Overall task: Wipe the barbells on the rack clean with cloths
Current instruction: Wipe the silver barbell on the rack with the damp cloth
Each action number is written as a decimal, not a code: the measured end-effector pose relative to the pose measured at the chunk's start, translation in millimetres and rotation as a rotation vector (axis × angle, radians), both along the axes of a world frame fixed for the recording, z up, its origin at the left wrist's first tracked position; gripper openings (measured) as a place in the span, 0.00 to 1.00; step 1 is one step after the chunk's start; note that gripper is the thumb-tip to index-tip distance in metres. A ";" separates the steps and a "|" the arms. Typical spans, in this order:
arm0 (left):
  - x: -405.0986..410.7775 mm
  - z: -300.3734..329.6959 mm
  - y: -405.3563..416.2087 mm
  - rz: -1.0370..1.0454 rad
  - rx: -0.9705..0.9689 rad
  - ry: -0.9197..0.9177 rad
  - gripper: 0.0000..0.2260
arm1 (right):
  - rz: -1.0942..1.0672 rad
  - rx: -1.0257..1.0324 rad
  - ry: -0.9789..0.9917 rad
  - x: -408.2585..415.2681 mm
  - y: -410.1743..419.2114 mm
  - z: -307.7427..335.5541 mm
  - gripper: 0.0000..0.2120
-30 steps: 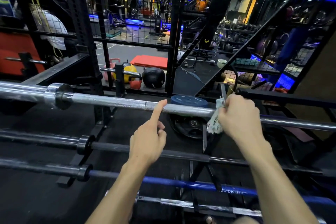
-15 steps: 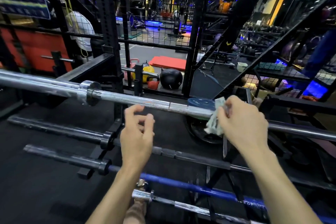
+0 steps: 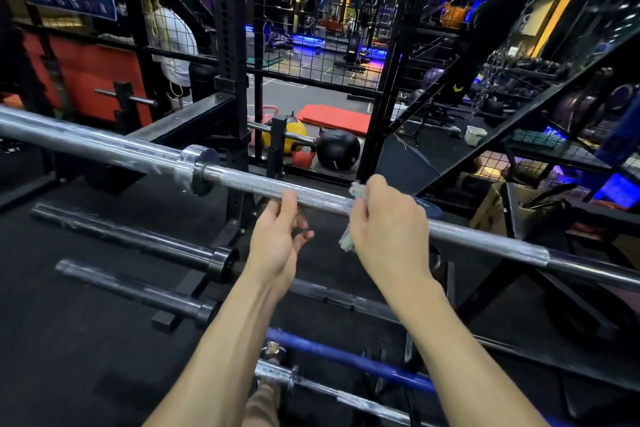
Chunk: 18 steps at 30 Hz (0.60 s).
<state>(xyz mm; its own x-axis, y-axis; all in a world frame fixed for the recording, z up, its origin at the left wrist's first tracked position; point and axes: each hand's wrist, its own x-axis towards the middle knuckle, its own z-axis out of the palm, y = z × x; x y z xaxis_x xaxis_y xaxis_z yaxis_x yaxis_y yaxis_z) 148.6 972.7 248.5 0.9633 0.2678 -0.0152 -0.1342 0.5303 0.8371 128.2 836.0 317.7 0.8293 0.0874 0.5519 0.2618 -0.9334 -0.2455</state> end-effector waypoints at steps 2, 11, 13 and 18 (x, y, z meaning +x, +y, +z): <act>-0.9 -0.5 2.3 0.015 0.027 -0.007 0.11 | 0.029 -0.029 0.035 3.1 9.1 2.3 0.08; -3.3 -1.6 -2.6 0.032 0.050 -0.006 0.13 | -0.003 0.086 0.003 -12.2 -59.4 -9.0 0.07; -2.9 -2.5 -5.4 0.017 0.047 -0.021 0.12 | 0.016 0.066 -0.014 -10.9 -51.9 -11.3 0.07; -0.4 -8.4 -5.1 -0.024 0.036 -0.067 0.18 | 0.137 0.029 -0.034 0.5 4.9 -7.0 0.05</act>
